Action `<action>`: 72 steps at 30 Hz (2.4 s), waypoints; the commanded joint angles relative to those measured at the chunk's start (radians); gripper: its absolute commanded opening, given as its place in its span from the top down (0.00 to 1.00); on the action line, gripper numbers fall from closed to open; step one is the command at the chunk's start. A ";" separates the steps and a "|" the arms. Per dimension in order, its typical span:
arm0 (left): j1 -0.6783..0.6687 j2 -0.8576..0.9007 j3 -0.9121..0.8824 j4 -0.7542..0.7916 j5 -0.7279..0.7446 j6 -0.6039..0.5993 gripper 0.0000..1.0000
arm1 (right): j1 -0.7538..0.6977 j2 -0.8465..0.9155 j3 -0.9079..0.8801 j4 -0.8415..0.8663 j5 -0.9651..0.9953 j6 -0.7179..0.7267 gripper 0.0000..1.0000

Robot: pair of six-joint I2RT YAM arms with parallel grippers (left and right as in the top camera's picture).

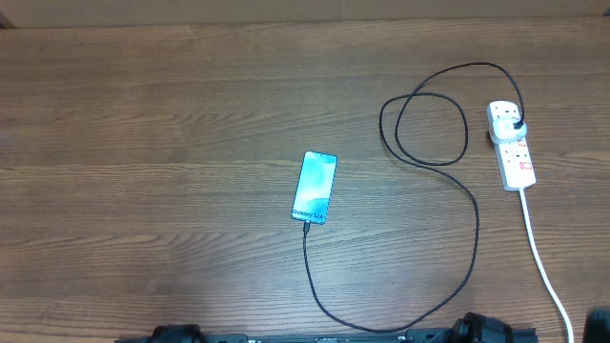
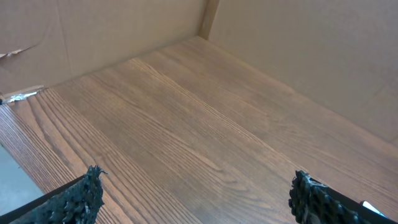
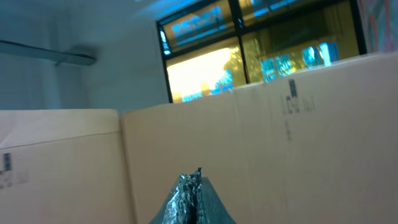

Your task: Plug charger to phone and switch on socket

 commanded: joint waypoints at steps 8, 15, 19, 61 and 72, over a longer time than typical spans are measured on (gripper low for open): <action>-0.002 -0.007 -0.051 0.245 0.117 -0.154 0.01 | 0.008 -0.157 -0.004 0.005 -0.003 -0.014 0.96; -0.002 -0.007 -0.288 0.519 0.166 -0.154 0.00 | 0.025 -0.235 -0.003 0.009 0.000 -0.121 0.96; -0.002 -0.007 -0.502 0.771 0.277 -0.148 0.01 | 0.031 -0.240 0.013 0.006 -0.001 -0.140 0.95; -0.002 -0.006 -1.245 1.522 0.558 0.254 0.00 | 0.043 -0.452 0.011 0.034 0.181 -0.192 0.89; -0.002 -0.006 -1.245 1.522 0.559 0.254 0.00 | 0.061 -0.467 0.012 0.043 0.181 -0.192 0.85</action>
